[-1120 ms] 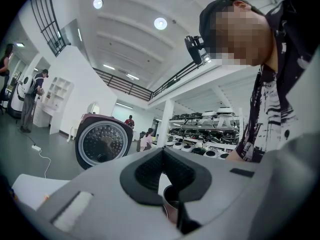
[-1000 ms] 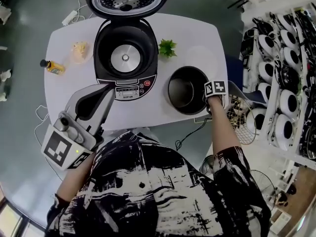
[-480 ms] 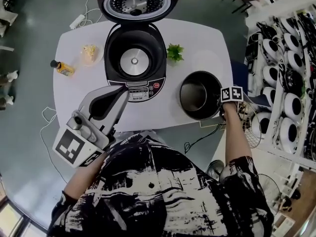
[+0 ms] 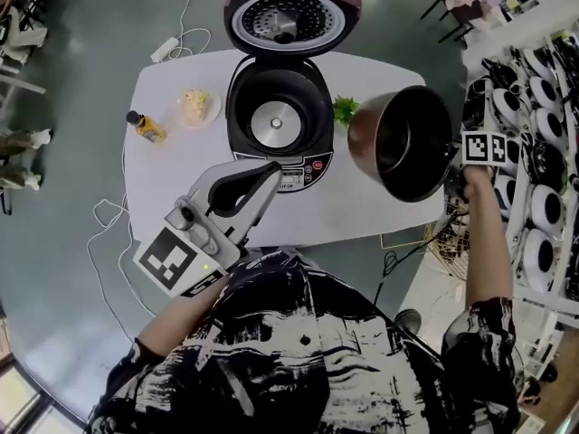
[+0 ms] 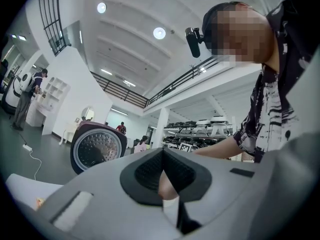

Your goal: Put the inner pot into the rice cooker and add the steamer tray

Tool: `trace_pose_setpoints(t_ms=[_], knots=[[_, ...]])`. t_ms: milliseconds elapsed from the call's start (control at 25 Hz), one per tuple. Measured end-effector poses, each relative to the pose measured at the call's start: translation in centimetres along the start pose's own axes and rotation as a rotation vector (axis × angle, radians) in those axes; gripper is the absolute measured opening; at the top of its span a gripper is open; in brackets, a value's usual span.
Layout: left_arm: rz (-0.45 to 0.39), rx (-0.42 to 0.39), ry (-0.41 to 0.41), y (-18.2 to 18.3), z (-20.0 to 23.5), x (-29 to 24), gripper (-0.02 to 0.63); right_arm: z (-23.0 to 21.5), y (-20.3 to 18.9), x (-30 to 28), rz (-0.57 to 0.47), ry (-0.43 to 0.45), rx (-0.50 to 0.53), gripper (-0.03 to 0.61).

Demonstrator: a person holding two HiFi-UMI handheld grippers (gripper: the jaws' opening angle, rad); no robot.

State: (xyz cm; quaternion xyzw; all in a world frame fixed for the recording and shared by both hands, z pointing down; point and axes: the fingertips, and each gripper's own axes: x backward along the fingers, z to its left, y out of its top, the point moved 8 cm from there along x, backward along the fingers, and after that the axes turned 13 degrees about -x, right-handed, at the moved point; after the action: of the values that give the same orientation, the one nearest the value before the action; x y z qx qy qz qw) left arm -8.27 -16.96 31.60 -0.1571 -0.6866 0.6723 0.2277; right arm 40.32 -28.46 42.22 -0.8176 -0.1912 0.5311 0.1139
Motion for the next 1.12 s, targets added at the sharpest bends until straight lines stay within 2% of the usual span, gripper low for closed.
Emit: trace_pose_setpoints(t_ms=[240, 360, 520, 640, 840, 1120], knots=[[-0.016, -0.004, 0.033, 1.1, 0.4, 2.3, 0.005, 10.8, 5.4, -1.8, -0.004, 0.133, 0.121, 0.005], [-0.023, -0.011, 0.063, 1.3, 0.8, 3.7, 0.005, 15.1, 6.4, -5.1, 0.015, 0.189, 0.148, 0.006], [-0.026, -0.019, 0.107, 1.3, 1.2, 6.0, 0.005, 18.8, 6.3, -10.0, 0.048, 0.198, 0.149, 0.006], [-0.025, -0.020, 0.144, 1.0, 1.7, 7.6, 0.005, 20.0, 5.7, -13.6, 0.073, 0.164, 0.136, 0.006], [-0.019, -0.016, 0.199, 1.1, 2.2, 10.1, 0.005, 20.0, 4.2, -17.7, 0.107, 0.047, 0.115, 0.008], [-0.018, -0.002, 0.258, 0.7, 2.9, 12.4, 0.005, 20.2, 3.5, -20.5, 0.126, -0.093, 0.160, 0.009]])
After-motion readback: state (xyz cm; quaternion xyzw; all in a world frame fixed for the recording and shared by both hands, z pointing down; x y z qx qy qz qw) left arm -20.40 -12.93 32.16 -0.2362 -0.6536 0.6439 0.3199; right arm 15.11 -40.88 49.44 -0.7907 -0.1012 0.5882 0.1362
